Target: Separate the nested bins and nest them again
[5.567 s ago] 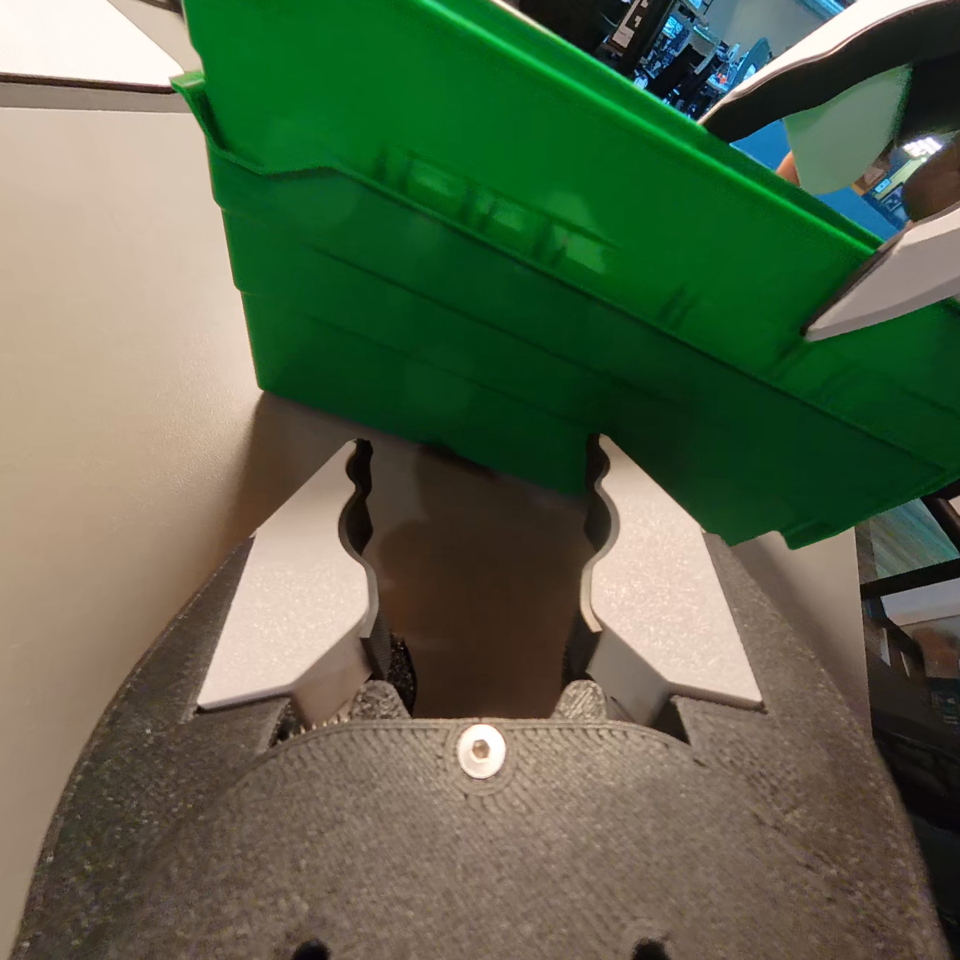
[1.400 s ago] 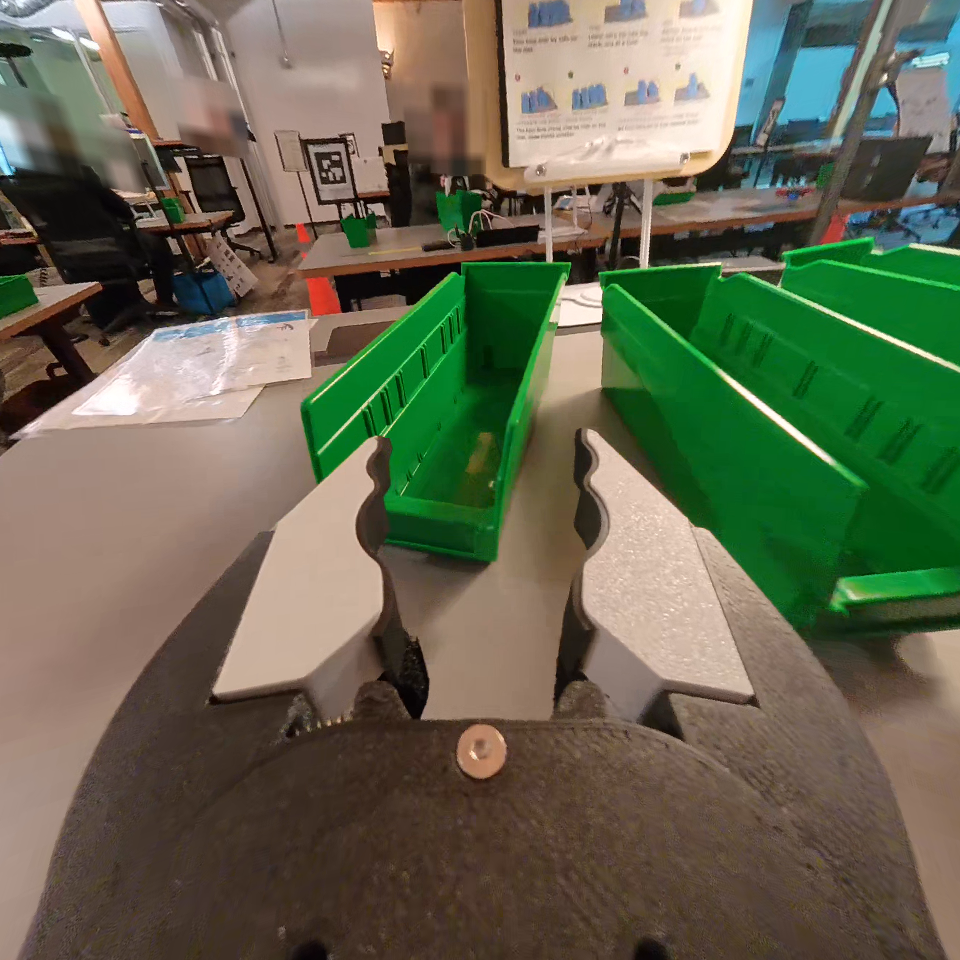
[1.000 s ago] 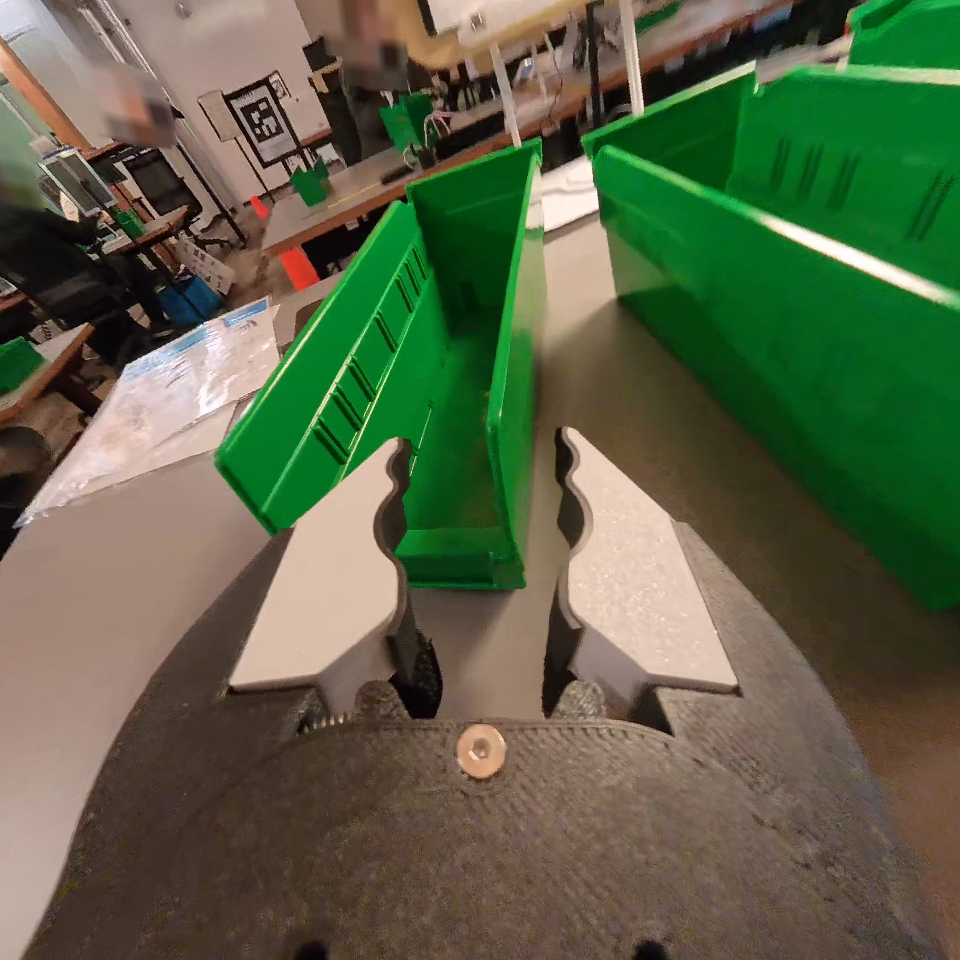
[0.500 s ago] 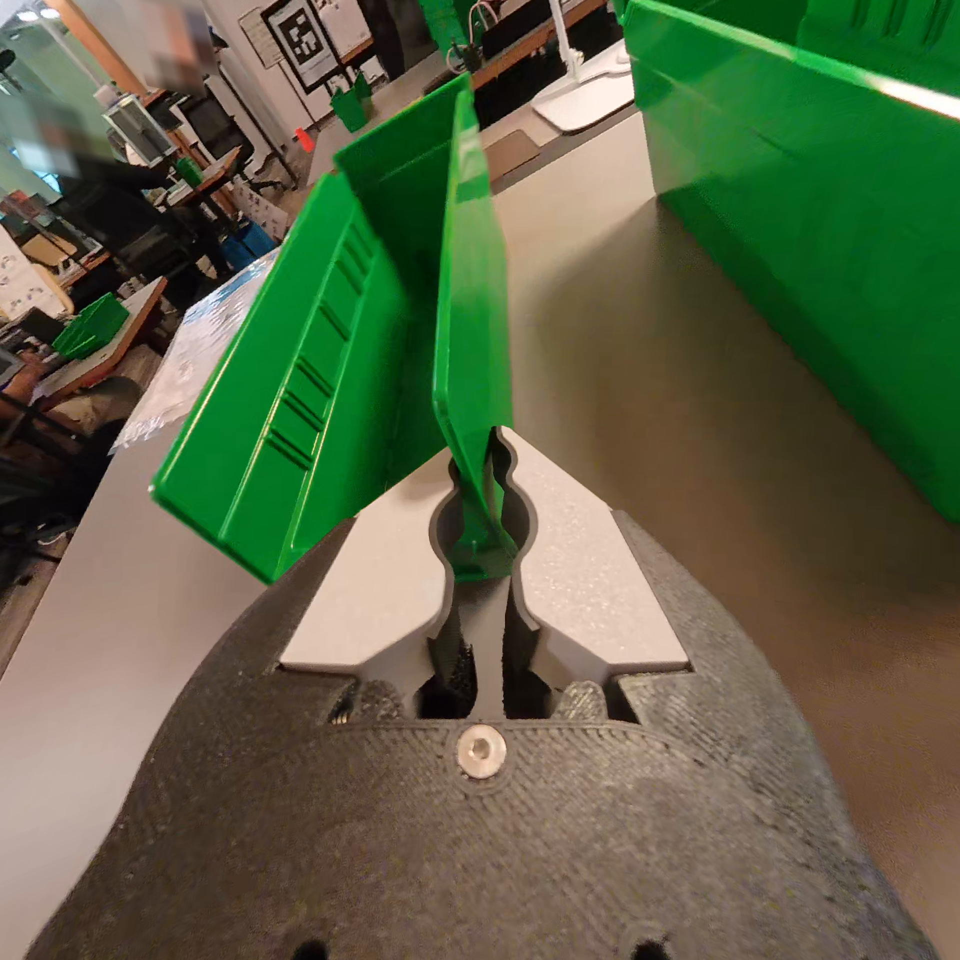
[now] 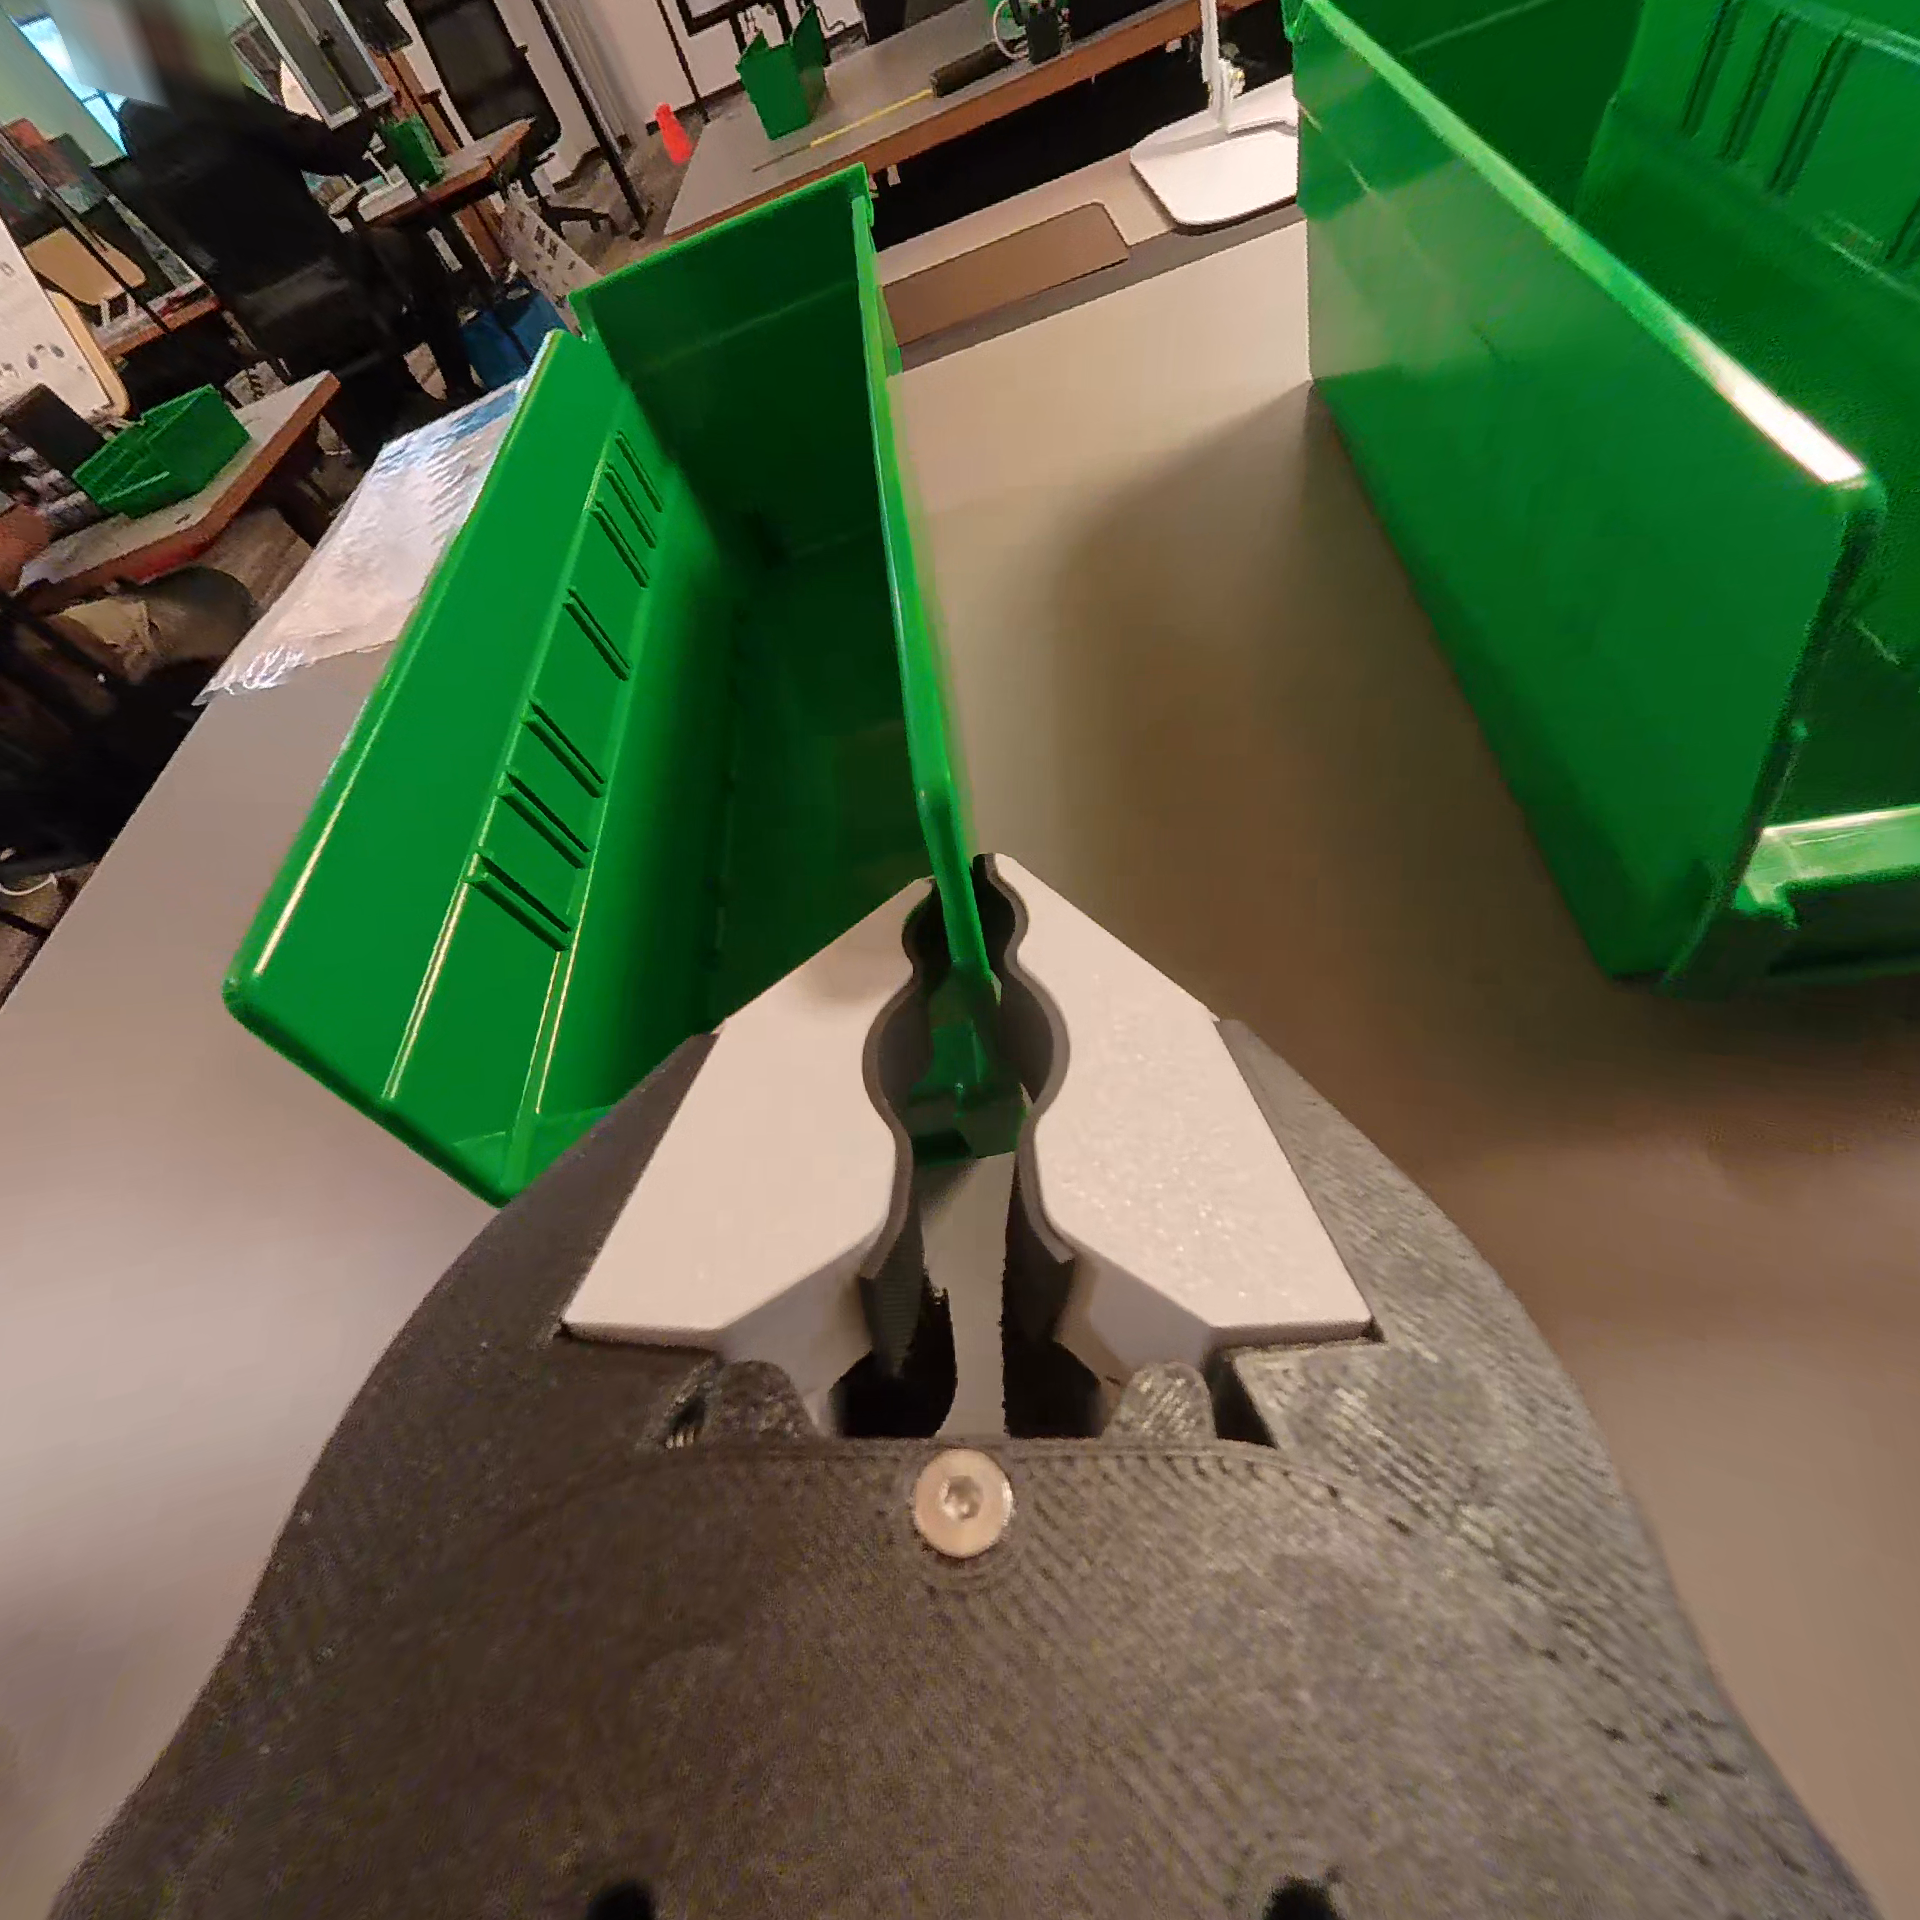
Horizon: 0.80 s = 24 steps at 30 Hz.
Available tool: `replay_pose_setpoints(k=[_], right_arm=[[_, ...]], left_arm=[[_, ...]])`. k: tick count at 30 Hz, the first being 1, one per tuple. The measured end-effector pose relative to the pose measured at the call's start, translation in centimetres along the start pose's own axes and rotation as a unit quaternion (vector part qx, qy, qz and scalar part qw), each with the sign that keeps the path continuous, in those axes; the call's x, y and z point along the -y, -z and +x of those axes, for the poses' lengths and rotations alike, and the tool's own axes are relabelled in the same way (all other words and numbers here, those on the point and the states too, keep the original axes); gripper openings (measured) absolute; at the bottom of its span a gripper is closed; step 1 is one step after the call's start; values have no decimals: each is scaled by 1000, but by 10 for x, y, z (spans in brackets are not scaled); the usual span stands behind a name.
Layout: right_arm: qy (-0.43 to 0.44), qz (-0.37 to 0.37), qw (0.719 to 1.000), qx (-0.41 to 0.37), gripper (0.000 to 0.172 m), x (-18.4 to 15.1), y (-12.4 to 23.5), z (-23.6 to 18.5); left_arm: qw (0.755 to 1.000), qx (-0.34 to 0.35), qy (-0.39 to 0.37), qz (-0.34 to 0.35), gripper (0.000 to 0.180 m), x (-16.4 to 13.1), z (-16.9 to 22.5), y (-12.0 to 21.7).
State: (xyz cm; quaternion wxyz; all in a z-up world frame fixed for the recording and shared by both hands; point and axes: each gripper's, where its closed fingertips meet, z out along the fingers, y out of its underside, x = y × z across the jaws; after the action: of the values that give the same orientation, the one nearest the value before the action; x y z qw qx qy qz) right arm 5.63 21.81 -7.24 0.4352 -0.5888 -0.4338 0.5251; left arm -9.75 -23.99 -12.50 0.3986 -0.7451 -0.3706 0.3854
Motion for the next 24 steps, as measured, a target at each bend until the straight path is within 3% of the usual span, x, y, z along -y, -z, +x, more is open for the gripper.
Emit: replay_pose_setpoints(k=[3, 7, 11, 14, 18, 24], right_arm=[[-5, 16, 1000, 2, 10, 4, 2, -2], [-39, 50, 998, 15, 48, 11, 19, -4], [-9, 90, 995, 39, 52, 18, 46, -30], [15, 106, 992, 74, 52, 18, 54, -67], [32, 73, 988, 131, 53, 3, 36, -116], [29, -9, 988, 151, 53, -25, -4, -146]], left_arm=[[1000, -21, 9, 14, 5, 4, 4, 2], [991, -76, 86, 65, 28, 17, 7, 23], [969, -143, 150, 136, 33, 41, 12, 61], [955, -200, 151, 158, 42, 59, 37, 77], [954, -237, 122, 139, 45, 63, 82, 63], [972, -193, 89, 99, 42, 61, 100, 27]])
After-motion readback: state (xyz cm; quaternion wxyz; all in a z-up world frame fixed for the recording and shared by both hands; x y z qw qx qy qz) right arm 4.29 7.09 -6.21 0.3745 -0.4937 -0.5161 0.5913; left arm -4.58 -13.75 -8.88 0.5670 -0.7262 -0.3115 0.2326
